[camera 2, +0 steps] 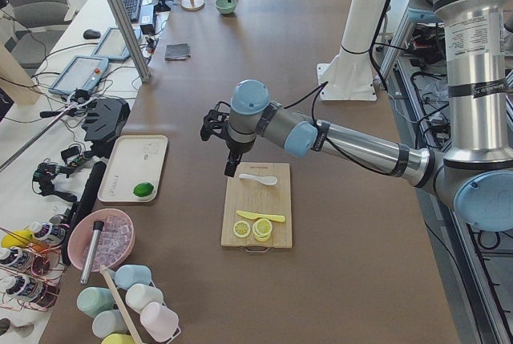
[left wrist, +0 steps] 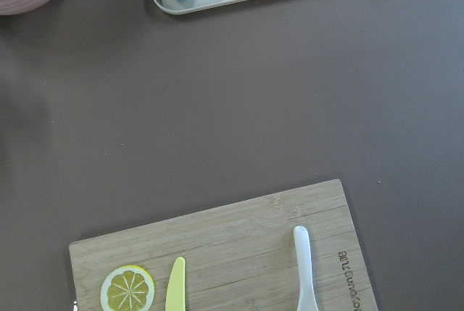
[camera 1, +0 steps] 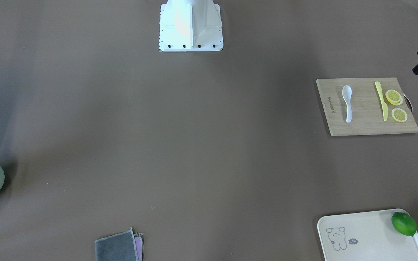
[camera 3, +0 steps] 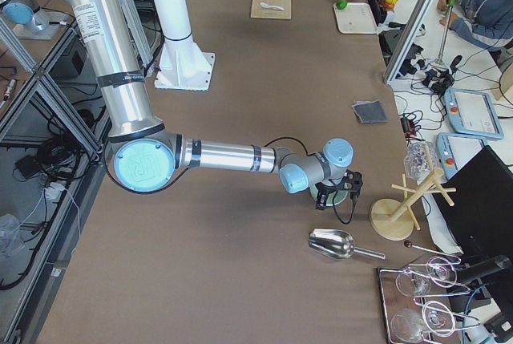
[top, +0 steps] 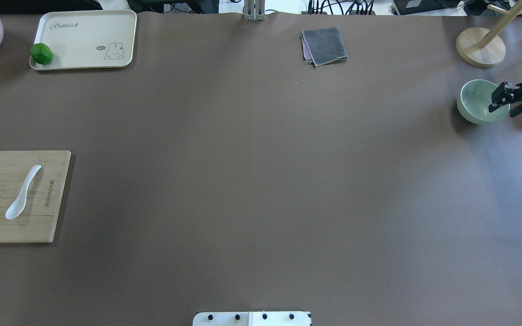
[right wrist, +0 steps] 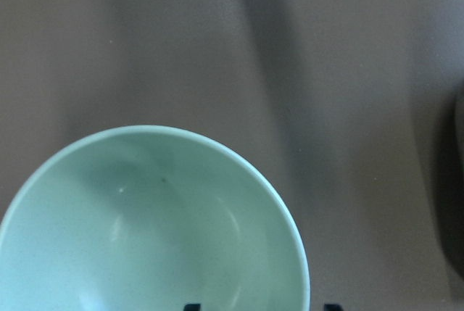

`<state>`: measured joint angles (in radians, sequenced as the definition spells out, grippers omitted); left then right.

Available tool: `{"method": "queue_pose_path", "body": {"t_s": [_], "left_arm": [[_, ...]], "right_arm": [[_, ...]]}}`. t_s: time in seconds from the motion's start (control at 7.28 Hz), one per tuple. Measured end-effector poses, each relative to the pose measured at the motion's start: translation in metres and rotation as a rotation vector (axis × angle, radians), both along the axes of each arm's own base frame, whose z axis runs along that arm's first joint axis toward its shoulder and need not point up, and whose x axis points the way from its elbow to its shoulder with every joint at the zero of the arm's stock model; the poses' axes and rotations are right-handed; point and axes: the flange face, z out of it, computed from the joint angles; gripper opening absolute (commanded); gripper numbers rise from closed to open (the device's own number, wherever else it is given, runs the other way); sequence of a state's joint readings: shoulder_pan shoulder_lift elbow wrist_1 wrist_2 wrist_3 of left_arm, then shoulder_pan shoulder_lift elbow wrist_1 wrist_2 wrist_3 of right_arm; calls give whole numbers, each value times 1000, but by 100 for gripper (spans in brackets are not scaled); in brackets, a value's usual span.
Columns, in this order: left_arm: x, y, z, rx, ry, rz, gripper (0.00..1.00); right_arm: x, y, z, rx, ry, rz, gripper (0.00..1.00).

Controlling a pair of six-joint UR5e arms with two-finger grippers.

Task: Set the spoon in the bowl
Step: 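Reach the right gripper to the rim of the pale green bowl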

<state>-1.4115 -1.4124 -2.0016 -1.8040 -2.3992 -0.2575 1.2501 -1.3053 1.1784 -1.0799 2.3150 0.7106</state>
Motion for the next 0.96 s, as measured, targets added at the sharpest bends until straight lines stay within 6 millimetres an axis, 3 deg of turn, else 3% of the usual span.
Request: {"method": "queue_pose_path", "body": {"t_s": [0.14,0.69,0.82,0.96], "left_arm": [[0,0,0,0,0,1,97],[1,1,1,-5,1,2,97],[2,3,6,-16,-1,4,97],[5,6,15,-38,-4,13,97]], "right_arm": [[0,0,3,-5,3,0,0],[-1,1,0,-12,-3,8,0],[-3,-1,-19,-12,-21,34,0],[-15,0,-55,-16,-56,72,0]]}}
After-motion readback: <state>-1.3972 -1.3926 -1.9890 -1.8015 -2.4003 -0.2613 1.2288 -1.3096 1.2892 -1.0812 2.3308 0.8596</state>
